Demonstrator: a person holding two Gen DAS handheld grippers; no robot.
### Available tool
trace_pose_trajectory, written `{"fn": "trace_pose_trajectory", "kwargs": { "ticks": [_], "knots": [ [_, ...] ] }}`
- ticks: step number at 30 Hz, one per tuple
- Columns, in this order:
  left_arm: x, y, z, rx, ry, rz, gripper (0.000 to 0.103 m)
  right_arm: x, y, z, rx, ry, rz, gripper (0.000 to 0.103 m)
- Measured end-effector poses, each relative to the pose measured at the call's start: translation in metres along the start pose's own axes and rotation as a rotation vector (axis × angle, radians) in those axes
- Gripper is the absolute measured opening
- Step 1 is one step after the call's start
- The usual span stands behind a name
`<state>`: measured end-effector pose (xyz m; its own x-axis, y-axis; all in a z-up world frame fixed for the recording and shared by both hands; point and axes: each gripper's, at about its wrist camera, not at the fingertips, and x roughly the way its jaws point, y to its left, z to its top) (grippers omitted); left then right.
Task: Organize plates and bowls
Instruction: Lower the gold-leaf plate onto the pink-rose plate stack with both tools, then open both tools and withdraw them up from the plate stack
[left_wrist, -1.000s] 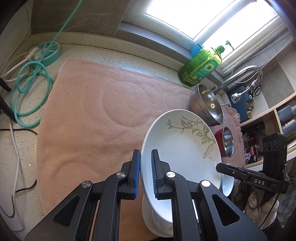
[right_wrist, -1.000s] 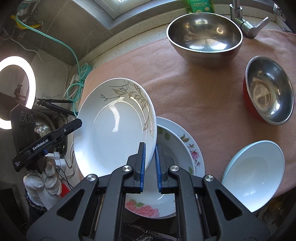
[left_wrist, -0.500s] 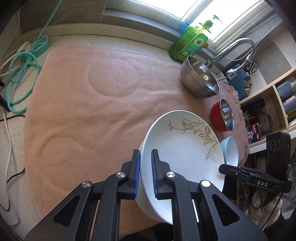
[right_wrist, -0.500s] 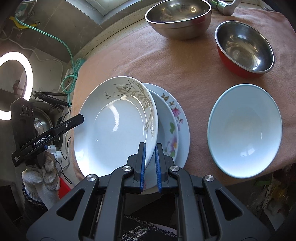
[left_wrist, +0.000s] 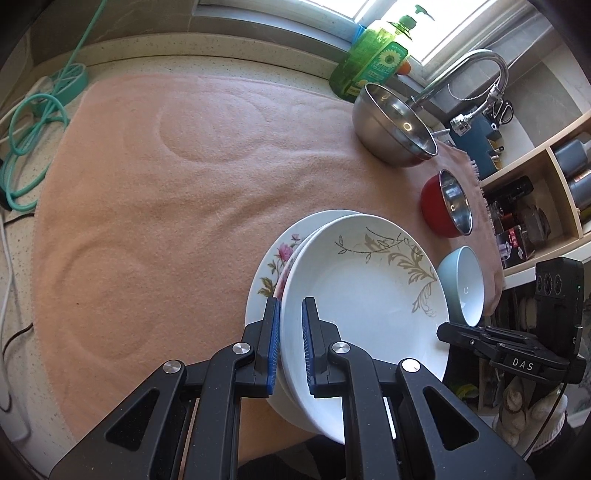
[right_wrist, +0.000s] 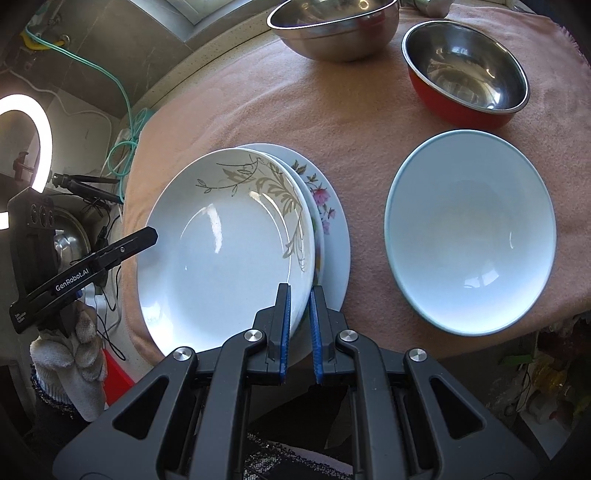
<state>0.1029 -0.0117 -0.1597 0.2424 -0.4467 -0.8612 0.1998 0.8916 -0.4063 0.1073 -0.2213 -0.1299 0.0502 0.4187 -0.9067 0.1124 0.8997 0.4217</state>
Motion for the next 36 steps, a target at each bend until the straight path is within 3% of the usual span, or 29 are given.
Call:
{"fn": "trace_pose_trajectory", "kwargs": {
  "ticks": [30,33,35,36],
  "knots": [
    [0.004,-0.011,-0.003,0.040,-0.010,0.081,0.010,0.002,0.011,-0.005,-0.077,-0.024,-0.066,0.016],
    [0.003,-0.011,-0.003,0.039,-0.013,0.082,0.010,0.000,0.013,-0.006,-0.088,-0.029,-0.070,0.025],
    [0.003,-0.012,-0.003,0.038,-0.013,0.083,0.010,-0.003,0.014,-0.007,-0.087,-0.039,-0.071,0.045],
    [0.002,-0.012,-0.003,0.037,-0.014,0.083,0.010,-0.004,0.014,-0.007,-0.089,-0.045,-0.071,0.048]
  ]
}}
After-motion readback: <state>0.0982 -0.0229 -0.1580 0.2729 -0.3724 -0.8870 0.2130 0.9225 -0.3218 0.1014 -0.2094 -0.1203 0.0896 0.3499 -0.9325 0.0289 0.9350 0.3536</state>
